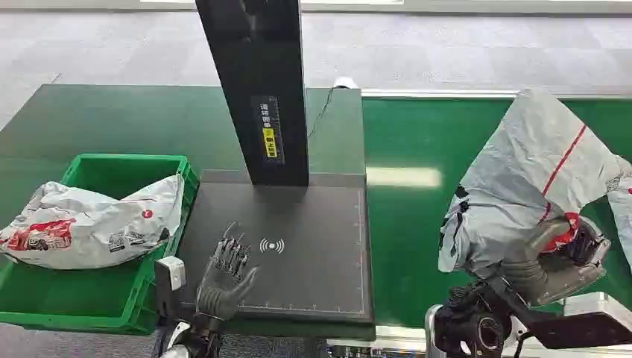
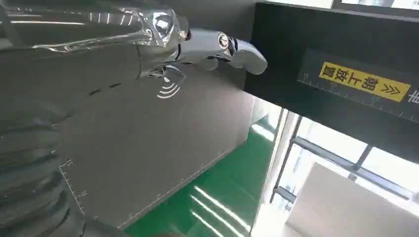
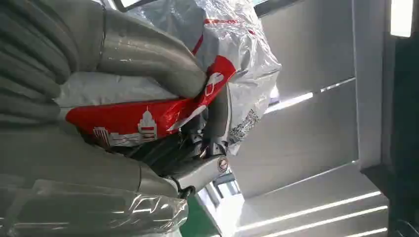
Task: Moved the parcel from conveyor to table for the left to box.
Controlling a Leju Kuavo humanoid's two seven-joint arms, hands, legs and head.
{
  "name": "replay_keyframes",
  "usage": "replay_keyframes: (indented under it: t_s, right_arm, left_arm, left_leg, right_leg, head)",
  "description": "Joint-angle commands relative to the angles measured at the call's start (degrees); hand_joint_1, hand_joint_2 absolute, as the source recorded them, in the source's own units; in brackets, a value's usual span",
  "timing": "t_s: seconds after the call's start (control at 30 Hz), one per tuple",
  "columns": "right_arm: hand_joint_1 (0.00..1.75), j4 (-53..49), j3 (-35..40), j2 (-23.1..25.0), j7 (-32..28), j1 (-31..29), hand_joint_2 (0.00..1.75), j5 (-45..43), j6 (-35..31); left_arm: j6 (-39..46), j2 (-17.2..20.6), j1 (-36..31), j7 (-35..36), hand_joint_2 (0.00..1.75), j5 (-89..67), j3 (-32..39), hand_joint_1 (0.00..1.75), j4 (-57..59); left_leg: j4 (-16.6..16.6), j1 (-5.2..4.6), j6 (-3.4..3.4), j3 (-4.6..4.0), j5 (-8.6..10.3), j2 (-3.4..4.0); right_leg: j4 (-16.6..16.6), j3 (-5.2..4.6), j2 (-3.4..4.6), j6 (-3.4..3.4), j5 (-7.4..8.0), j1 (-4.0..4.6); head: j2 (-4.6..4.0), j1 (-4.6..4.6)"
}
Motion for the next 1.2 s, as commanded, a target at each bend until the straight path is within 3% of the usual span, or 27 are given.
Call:
replay_keyframes:
  t_s: [0.03, 0.47, 0.5, 0.53, 0.57, 0.6, 0.63, 0.7, 0.8, 0.9, 1.2]
  right_arm:
    - [1.75, -1.0, -2.3, 0.7, 0.0, -1.6, 1.75, -0.2, -0.4]
    - [1.75, -0.3, -3.3, 0.7, 0.0, -6.2, 1.75, 1.3, -0.4]
    - [1.75, -2.3, -0.5, 0.7, 0.0, -3.5, 1.75, 1.5, -0.4]
    - [1.75, 0.7, 4.0, 0.7, 0.0, -4.5, 1.75, 3.3, -0.4]
    - [1.75, 19.1, 25.6, -9.7, 21.6, -4.3, 1.75, 12.6, 21.2]
    - [1.75, 29.5, 28.1, -7.8, 19.9, -4.8, 1.75, 11.8, 22.7]
    - [1.75, 35.1, 29.6, -7.8, 18.0, -6.0, 1.75, 10.7, 22.7]
    - [1.75, 39.1, 31.5, -8.2, 17.0, -7.1, 1.75, 10.1, 22.7]
    - [1.75, 39.2, 33.5, -9.2, 20.7, -8.2, 1.75, 12.9, 21.7]
    - [1.75, 38.1, 33.8, -9.4, 21.7, -8.3, 1.75, 13.2, 21.6]
    - [1.75, 38.1, 33.8, -9.4, 21.7, -8.3, 1.75, 13.2, 21.6]
  left_arm:
    - [-0.1, 0.4, -0.8, 0.1, 1.75, 0.0, -0.7, 0.0, 1.5]
    - [0.4, -0.6, -0.9, 0.6, 1.75, -0.4, 0.8, 0.0, 0.6]
    - [1.2, -0.1, -0.8, 0.2, 1.75, -0.6, 0.3, 0.0, 0.3]
    - [0.5, -0.3, -0.5, 0.0, 1.75, -0.3, 0.9, 0.0, 0.0]
    - [7.8, -1.0, 1.3, -8.0, 1.75, -2.5, 4.1, 0.0, -3.3]
    - [7.1, -0.2, 2.6, -7.1, 1.75, -1.4, 5.2, 0.0, -6.1]
    - [7.1, -0.3, 3.2, -7.0, 1.75, -1.3, 6.0, 0.0, -7.1]
    - [7.3, -0.1, 3.7, -6.6, 1.75, -2.5, 6.1, 0.0, -7.6]
    - [7.2, 0.0, 4.1, -6.7, 1.75, -2.8, 5.4, 0.0, -7.4]
    - [7.2, 0.0, 4.2, -6.8, 1.75, -2.9, 5.2, 0.0, -7.3]
    - [7.2, 0.0, 4.2, -6.8, 1.75, -2.9, 5.2, 0.0, -7.3]
  left_leg:
    - [0.0, -0.02, 0.06, -0.01, 0.02, -0.15]
    - [0.0, -0.03, 0.04, -0.03, 0.01, -0.07]
    - [0.0, -0.03, 0.06, -0.03, 0.01, -0.05]
    - [0.0, -0.02, 0.05, -0.01, -0.01, -0.06]
    - [0.0, -0.02, 0.05, 0.0, 0.0, -0.09]
    - [0.0, -0.03, 0.04, 0.04, -0.02, 0.08]
    - [-0.2, 0.05, 0.02, 0.35, -0.06, 0.77]
    - [-0.4, 0.13, 0.0, 0.33, -0.08, 1.12]
    - [-0.2, 0.12, -0.1, 0.37, -0.05, 0.86]
    - [-0.2, 0.15, -0.04, -0.12, 0.31, -0.46]
    - [-0.1, -0.01, 0.0, -0.28, 0.32, -0.54]
  right_leg:
    - [0.0, 0.02, -0.02, 0.01, 0.0, -0.02]
    - [0.0, -0.03, 0.03, 0.0, 0.01, -0.04]
    - [0.0, -0.04, 0.1, 0.0, 0.03, -0.03]
    - [0.0, 0.0, 0.07, -0.01, 0.0, -0.02]
    - [0.0, 0.01, 0.05, -0.01, 0.0, -0.03]
    - [0.0, -0.02, 0.23, -0.02, 0.03, -0.03]
    - [-0.2, 0.11, 0.91, -0.03, 0.21, 0.05]
    - [-0.3, 0.3, 1.24, -0.07, 0.32, 0.11]
    - [-0.1, 0.21, 0.95, -0.14, 0.18, 0.1]
    - [-0.1, 0.01, -0.36, -0.07, 0.03, 0.13]
    - [0.0, -0.04, -0.45, -0.01, 0.05, 0.01]
  head:
    - [0.0, 0.0]
    - [0.0, 0.0]
    - [0.0, 0.02]
    - [0.0, 0.02]
    - [0.0, 0.0]
    - [0.0, 0.0]
    - [0.0, 0.02]
    - [0.0, 0.04]
    - [0.0, -0.06]
    - [0.0, -0.04]
    - [0.0, 0.0]
